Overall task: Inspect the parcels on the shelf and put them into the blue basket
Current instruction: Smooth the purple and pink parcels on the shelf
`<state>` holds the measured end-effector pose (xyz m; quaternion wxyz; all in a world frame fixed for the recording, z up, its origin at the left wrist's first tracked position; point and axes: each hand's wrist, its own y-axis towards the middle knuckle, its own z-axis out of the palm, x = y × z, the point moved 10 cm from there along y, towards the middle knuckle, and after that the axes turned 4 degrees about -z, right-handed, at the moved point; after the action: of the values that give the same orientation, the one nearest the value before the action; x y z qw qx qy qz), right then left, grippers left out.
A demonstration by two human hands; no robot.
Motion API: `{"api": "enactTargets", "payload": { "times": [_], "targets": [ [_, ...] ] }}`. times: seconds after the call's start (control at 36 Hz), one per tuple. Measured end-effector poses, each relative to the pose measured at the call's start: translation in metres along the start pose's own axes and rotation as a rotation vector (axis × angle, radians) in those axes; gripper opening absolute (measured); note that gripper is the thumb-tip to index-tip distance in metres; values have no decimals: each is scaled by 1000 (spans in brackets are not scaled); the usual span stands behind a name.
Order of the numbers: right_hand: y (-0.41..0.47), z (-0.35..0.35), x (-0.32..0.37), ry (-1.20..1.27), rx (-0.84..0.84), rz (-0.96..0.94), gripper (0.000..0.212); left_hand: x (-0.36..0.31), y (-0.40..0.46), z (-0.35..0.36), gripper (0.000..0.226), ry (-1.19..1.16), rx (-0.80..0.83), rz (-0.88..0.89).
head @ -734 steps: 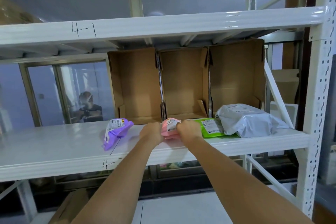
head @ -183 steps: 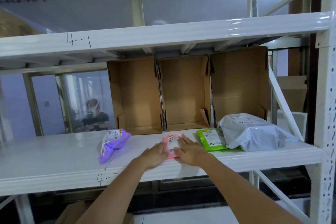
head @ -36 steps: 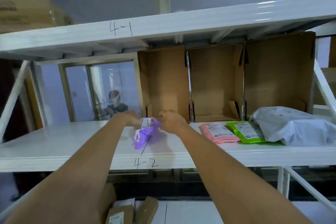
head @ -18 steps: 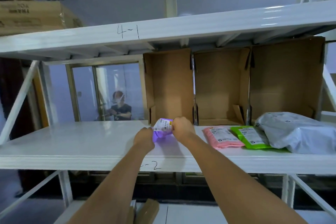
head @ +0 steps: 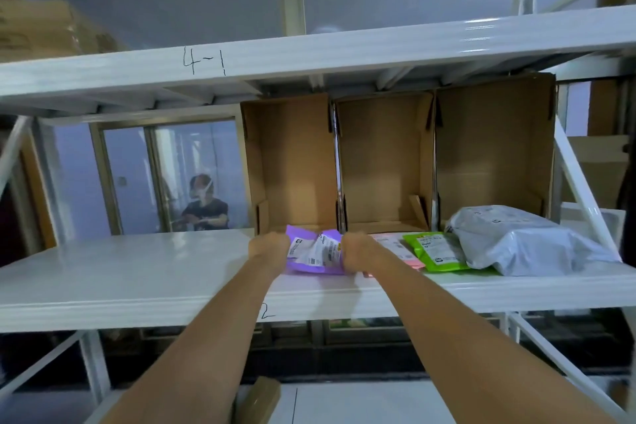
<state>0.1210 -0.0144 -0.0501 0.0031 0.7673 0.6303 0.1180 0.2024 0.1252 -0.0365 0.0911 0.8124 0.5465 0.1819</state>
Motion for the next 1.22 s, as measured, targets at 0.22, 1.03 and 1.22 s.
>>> {"api": "enactTargets", "payload": {
  "times": [0.22, 1.03, 1.22],
  "targets": [
    [-3, 17, -7, 474, 232, 87, 5, 24, -5, 20, 19, -173, 318, 44],
    [96, 14, -48, 776, -122, 256, 32, 22, 92, 72, 13, -1508, 218, -361],
    [99, 10, -45, 721, -130, 231, 13, 23, 88, 59, 20, -1505, 174, -308]
  ]
}}
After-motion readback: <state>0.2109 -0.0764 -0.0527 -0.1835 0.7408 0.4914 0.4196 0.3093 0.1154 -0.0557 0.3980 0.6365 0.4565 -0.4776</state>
